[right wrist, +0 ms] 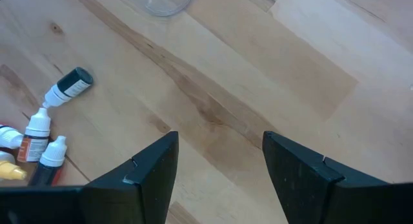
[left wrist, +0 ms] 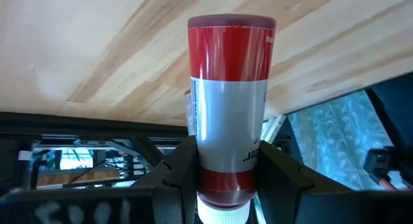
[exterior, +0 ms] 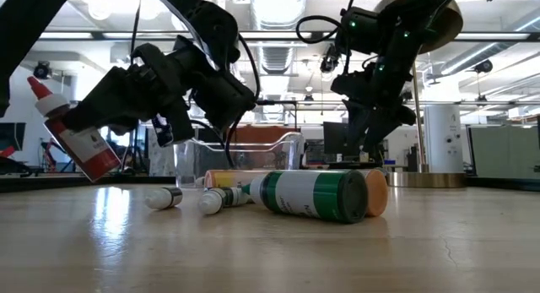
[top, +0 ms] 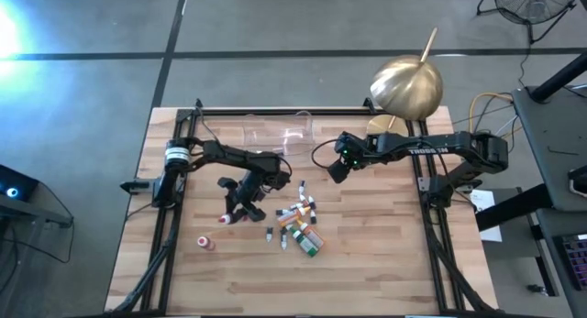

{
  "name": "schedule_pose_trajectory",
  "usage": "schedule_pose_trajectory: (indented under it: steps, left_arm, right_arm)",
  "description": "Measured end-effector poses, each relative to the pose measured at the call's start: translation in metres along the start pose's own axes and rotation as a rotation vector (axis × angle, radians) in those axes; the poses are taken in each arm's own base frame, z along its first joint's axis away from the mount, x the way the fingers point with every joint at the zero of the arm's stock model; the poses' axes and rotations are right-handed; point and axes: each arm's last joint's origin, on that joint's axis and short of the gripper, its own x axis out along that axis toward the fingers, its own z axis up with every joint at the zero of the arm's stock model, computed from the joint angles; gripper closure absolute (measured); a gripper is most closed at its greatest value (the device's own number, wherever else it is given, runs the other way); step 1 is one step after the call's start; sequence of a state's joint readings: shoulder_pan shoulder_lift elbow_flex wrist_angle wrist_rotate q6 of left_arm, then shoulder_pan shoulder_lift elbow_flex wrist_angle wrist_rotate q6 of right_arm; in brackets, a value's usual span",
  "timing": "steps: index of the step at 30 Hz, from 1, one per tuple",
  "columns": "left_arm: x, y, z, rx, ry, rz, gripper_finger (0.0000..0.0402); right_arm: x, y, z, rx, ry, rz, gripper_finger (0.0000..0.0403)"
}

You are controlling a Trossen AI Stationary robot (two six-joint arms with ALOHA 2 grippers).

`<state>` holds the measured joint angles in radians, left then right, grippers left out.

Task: Pick & Place food coloring
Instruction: Remove the large red food coloring bottle from the transparent bin to the table

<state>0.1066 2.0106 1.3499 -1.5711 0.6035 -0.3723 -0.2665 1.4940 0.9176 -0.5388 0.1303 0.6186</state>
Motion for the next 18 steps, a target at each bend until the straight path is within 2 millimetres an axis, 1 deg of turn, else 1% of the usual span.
schedule_pose_trajectory:
  steps: [5,7,15,18]
  left_arm:
    - [-0.001,-0.003,-0.001,0.009,-0.017,0.023,0.0297]
    - [-0.003,-0.006,-0.002,0.019,-0.025,0.023,0.0290]
    - [-0.010,-0.011,-0.003,0.047,-0.057,0.018,0.0230]
    - [-0.014,-0.013,-0.004,0.051,-0.079,0.033,0.0213]
  right_arm:
    - [0.000,0.000,0.000,0.000,0.000,0.000,0.0184]
    - [0.000,0.000,0.000,0.000,0.000,0.000,0.0184]
    - [0.000,0.000,0.000,0.000,0.000,0.000,0.0184]
    - [0.000,0.000,0.000,0.000,0.000,0.000,0.0184]
